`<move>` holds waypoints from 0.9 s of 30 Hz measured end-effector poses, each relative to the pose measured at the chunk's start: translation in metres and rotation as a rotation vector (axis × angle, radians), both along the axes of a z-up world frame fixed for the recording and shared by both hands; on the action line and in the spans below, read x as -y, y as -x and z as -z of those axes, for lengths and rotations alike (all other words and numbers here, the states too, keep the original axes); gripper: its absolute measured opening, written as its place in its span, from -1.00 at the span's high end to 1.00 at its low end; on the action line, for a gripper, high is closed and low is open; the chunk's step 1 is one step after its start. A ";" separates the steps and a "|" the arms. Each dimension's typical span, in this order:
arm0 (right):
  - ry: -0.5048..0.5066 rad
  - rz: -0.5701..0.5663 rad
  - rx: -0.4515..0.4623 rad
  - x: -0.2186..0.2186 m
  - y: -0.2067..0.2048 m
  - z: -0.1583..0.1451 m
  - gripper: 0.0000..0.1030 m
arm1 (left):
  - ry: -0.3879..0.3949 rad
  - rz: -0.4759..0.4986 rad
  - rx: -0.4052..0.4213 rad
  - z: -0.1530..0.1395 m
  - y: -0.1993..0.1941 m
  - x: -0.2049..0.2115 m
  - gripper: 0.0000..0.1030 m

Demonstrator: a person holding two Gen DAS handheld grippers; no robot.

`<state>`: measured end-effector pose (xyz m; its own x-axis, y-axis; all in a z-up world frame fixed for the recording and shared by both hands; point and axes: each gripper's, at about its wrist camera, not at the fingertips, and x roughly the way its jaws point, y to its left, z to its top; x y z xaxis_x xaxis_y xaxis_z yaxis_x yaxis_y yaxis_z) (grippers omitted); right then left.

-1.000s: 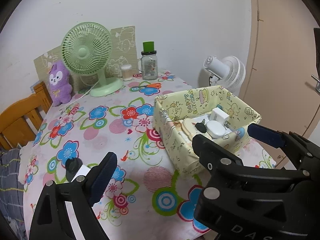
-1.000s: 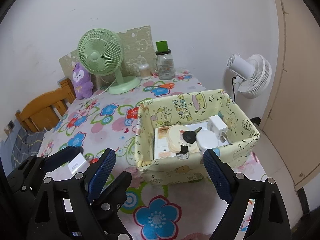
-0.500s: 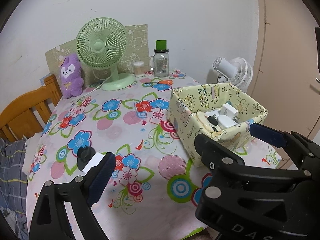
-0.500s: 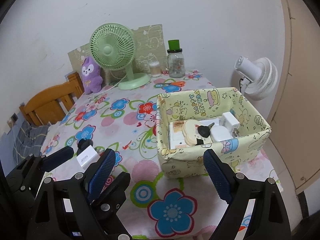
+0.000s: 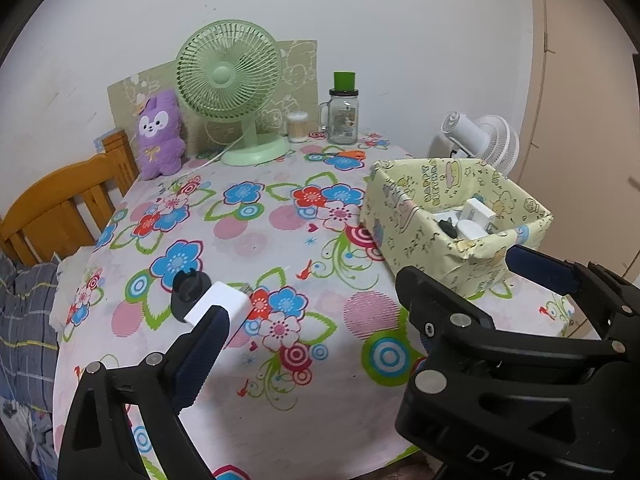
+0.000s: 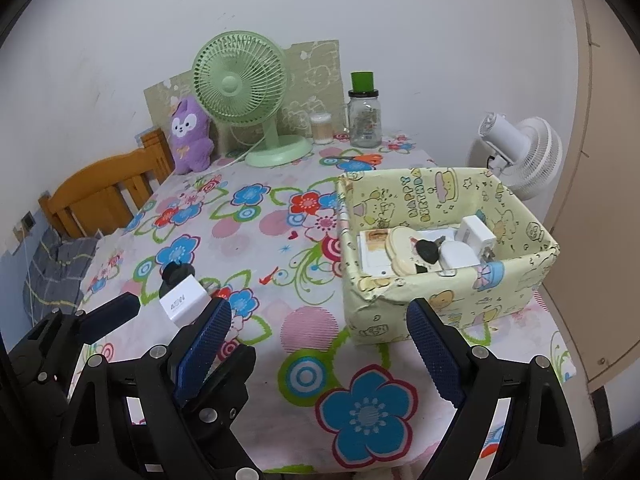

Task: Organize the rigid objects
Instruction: 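Withdraw both tools from the box toward the white charger and black cup, then approach the white charger with the left gripper and the black cup with the right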

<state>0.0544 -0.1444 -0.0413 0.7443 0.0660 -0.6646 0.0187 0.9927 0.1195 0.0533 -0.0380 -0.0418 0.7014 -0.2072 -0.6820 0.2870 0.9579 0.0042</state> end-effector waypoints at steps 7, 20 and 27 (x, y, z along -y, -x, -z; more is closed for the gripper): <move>0.008 -0.028 -0.004 -0.016 -0.005 0.006 -0.77 | -0.004 -0.029 -0.008 0.006 -0.001 -0.014 -0.90; 0.015 -0.079 -0.029 -0.044 -0.019 0.022 -0.77 | -0.018 -0.082 -0.041 0.022 -0.010 -0.040 -0.90; 0.016 -0.087 -0.053 -0.052 -0.029 0.031 -0.77 | -0.013 -0.093 -0.063 0.032 -0.017 -0.050 -0.90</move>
<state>0.0835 -0.0919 -0.0726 0.6998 0.1180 -0.7046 -0.0617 0.9926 0.1049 0.0705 0.0119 -0.0734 0.6730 -0.1335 -0.7275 0.1967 0.9805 0.0020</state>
